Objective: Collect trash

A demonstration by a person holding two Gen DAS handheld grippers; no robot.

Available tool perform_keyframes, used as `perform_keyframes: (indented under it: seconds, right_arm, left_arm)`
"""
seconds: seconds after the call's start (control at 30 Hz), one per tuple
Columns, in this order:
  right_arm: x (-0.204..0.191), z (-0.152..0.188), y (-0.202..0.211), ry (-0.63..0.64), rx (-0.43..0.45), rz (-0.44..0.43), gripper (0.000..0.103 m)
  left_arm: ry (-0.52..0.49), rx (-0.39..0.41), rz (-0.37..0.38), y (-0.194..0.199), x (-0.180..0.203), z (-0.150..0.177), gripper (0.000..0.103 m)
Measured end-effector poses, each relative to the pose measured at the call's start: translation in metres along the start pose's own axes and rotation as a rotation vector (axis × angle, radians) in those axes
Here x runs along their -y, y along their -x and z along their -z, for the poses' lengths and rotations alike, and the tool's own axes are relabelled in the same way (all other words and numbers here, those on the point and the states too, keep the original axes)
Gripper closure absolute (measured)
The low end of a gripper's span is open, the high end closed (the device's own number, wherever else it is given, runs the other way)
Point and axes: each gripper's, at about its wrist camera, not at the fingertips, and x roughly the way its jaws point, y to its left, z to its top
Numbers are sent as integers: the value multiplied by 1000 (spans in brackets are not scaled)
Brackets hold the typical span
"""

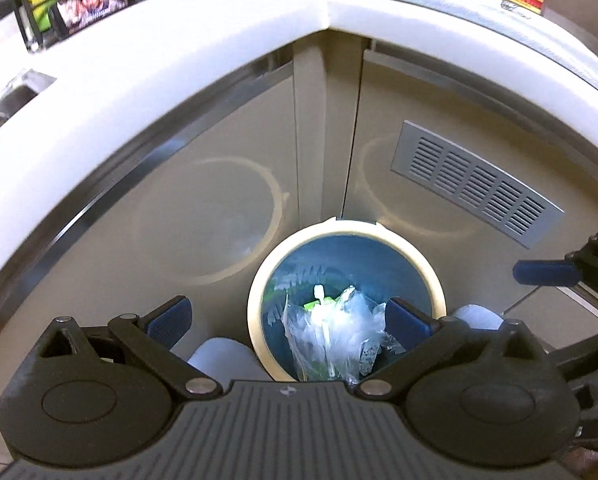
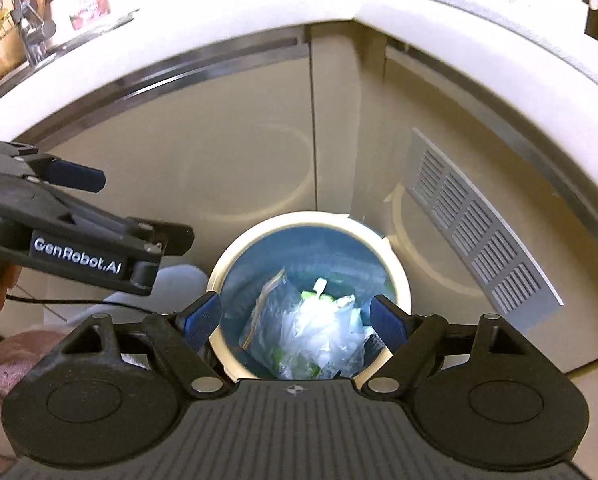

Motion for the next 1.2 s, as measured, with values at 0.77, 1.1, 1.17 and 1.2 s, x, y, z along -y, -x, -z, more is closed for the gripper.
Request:
perform_keyframes:
  seconds: [0.77,1.1,1.17,1.2]
  right_arm:
    - [-10,8,26,27,54,27,17]
    - [-8,8,23,20,45,22,17]
    - [-8,8,23,19,44,21,17]
    - [-7,8,23,18,43,20,17]
  left_arm:
    - [-66,84,-22,25,10,8,0]
    - [-70,79,-22,23,11,8,0]
    - [-70,79,-22,23,11,8,0]
    - [-71,78,-22,22,11,8,0]
